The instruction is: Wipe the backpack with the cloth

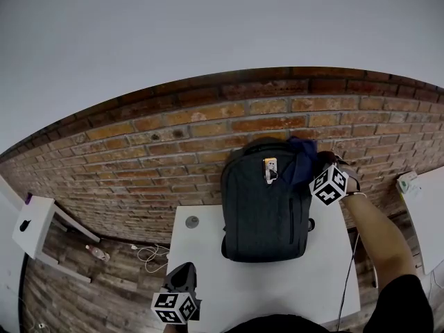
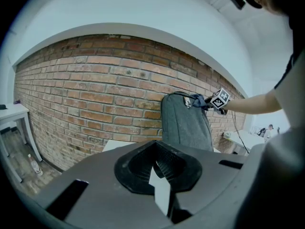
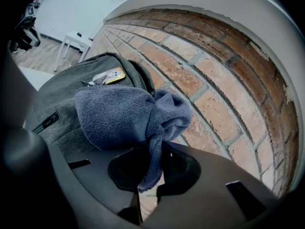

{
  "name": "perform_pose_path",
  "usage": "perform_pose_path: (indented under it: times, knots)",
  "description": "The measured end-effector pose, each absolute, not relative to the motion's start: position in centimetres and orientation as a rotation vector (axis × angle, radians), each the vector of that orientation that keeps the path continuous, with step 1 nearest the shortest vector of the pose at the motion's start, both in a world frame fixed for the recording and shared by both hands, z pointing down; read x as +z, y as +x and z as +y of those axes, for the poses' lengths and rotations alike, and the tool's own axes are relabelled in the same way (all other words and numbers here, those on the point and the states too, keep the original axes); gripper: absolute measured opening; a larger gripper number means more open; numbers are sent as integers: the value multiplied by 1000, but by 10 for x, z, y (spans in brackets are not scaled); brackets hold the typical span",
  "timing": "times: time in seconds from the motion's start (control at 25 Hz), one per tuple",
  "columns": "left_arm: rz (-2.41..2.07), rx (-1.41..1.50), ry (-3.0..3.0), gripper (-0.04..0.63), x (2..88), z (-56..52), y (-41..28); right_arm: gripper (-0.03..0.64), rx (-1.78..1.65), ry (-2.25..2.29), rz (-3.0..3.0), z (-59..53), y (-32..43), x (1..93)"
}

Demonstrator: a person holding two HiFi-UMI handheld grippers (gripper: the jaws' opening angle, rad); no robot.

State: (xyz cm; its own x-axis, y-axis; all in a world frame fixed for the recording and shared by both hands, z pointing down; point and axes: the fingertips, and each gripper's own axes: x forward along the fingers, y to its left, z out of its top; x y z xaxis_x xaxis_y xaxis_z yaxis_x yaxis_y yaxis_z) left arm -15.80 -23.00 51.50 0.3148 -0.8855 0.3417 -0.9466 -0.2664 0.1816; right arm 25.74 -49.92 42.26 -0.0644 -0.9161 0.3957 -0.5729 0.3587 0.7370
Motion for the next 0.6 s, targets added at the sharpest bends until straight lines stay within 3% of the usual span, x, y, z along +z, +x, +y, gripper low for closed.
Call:
perform_pose_path:
  times: [0.6]
  knots:
    - [-1633,244,2243,-3,518,-229,-159,40,-395,1290,-1686,-487,282,461]
